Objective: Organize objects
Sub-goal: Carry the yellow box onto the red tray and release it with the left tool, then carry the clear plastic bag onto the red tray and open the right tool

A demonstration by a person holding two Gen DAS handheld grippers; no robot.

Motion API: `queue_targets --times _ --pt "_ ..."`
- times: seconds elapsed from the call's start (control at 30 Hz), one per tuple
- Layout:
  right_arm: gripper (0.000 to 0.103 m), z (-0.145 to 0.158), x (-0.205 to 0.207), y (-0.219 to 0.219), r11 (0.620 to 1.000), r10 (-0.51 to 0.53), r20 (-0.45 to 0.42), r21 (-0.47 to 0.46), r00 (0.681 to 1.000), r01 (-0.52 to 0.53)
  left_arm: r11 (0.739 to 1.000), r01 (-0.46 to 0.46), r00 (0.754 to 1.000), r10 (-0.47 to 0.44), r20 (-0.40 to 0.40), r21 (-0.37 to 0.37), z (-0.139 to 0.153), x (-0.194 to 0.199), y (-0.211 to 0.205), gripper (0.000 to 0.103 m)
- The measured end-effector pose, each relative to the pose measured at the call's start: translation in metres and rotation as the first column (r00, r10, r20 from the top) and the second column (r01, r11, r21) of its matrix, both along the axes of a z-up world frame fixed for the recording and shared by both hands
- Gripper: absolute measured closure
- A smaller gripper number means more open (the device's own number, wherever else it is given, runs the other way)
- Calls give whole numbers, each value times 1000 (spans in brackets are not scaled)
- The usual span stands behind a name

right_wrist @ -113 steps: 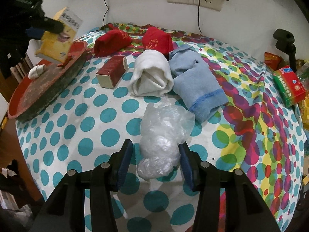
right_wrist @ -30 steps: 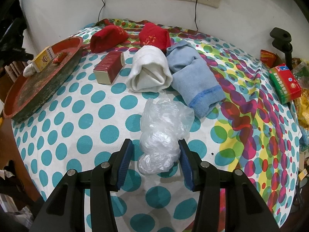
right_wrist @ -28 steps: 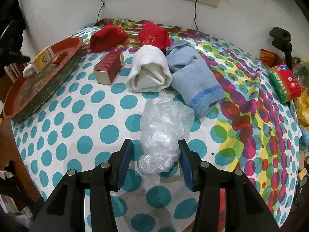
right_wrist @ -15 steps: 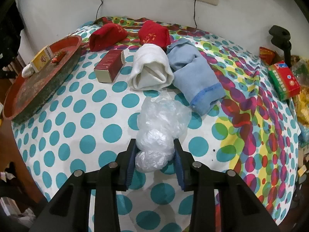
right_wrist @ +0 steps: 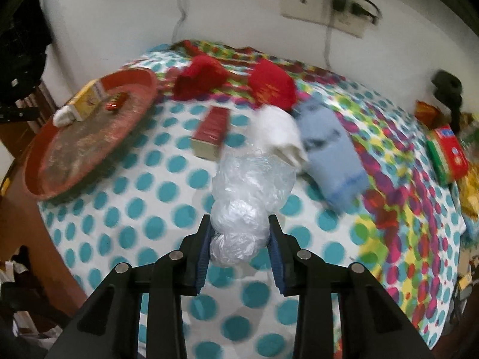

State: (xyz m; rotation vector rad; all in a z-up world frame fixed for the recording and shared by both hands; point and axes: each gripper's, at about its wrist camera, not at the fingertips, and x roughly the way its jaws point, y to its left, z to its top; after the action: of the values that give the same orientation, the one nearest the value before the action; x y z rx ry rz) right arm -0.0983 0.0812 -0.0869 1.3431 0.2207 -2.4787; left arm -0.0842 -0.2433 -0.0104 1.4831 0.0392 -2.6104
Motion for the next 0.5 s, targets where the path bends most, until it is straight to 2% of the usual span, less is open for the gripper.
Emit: queue_targets --times 0.1,0.2,0.37,0.5 --pt "70 7 -5 -27 998 59 1 -23 998 -59 1000 -26 1000 26 -13 3 8 2 -12 60" --pt "70 14 -11 -57 993 110 -5 -38 994 -110 998 -52 999 51 -18 -32 14 1 -21 59" --pt "70 24 -23 -111 978 202 -22 -42 979 -203 999 -36 999 36 -8 15 9 2 -30 57" --pt "70 23 -38 -153 964 265 -19 -23 964 -266 999 -35 999 35 6 21 6 2 -32 57"
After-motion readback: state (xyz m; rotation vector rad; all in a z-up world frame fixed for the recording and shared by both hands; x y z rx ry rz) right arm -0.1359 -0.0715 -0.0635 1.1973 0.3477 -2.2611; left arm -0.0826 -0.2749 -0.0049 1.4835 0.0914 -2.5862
